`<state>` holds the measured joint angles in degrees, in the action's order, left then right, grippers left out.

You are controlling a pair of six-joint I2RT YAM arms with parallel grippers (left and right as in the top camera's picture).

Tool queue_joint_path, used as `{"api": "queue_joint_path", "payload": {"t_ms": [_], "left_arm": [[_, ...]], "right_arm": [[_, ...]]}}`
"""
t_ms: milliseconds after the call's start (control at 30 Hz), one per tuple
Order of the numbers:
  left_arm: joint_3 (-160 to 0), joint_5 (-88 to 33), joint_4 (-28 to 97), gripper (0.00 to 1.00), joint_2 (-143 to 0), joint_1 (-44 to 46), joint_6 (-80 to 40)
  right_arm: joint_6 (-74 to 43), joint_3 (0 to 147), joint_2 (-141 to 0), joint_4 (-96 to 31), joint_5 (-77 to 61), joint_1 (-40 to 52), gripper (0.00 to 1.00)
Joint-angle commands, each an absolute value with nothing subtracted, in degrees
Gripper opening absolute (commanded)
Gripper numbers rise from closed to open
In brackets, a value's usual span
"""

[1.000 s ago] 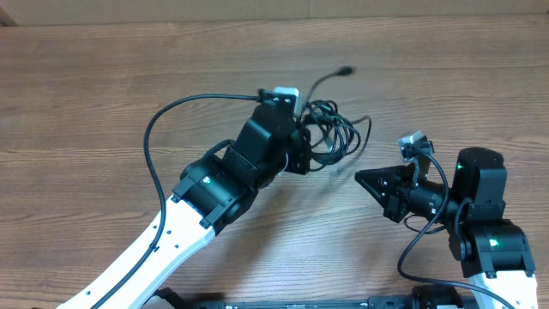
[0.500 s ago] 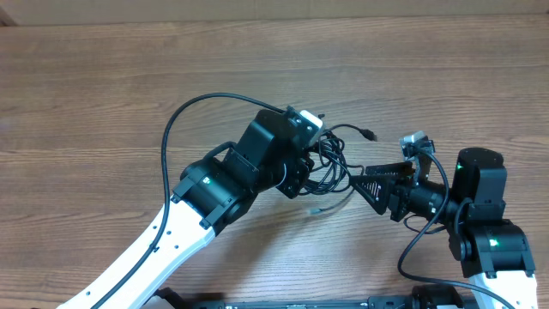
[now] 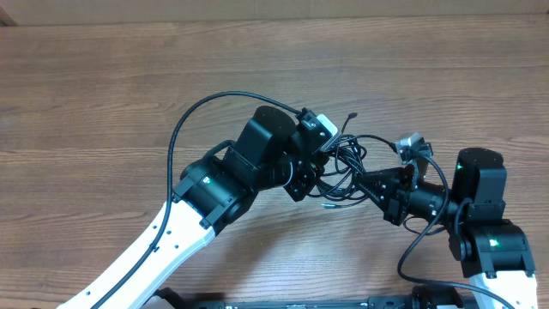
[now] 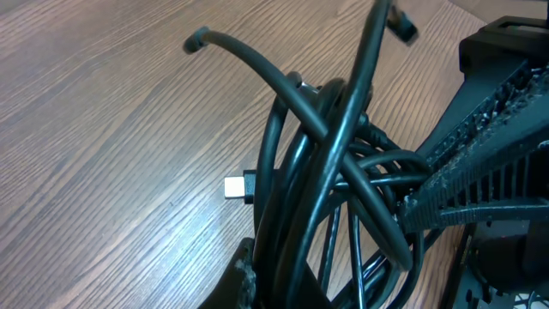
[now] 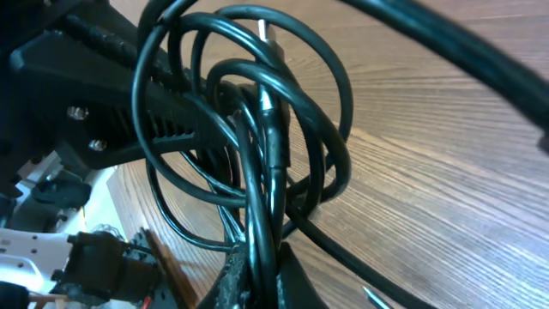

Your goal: Untangle cables

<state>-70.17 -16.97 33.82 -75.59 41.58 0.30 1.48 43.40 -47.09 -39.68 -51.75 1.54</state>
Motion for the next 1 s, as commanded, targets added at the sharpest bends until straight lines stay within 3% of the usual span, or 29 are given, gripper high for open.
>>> {"api": "queue_joint_path", "payload": {"t_ms": [0, 300, 800, 867, 967], "left_arm": [[-71.4, -16.9, 33.1, 0.04, -74.2, 41.8, 0.0], [-71.4, 4.3, 33.2, 0.04, -74.2, 41.6, -25.1], [-71.4, 10.5, 31.4, 0.04, -74.2, 41.5, -37.9], [-71.4, 10.4, 31.4, 0.04, -74.2, 41.5, -36.3], [-71.4, 7.4, 31.6, 0.04, -74.2, 41.5, -27.2]], "right_arm": [[1.8, 44.6, -46.6, -39.3, -52.1, 1.5, 0.04], [1.8, 44.6, -46.6, -39.3, -52.0, 1.5, 0.04], [1.8, 44.6, -46.6, -40.0, -50.0, 1.5, 0.04], [1.8, 44.6, -46.6, -40.0, -50.0, 1.5, 0.28], [1.8, 44.6, -46.6, -40.0, -49.5, 1.5, 0.84]]}}
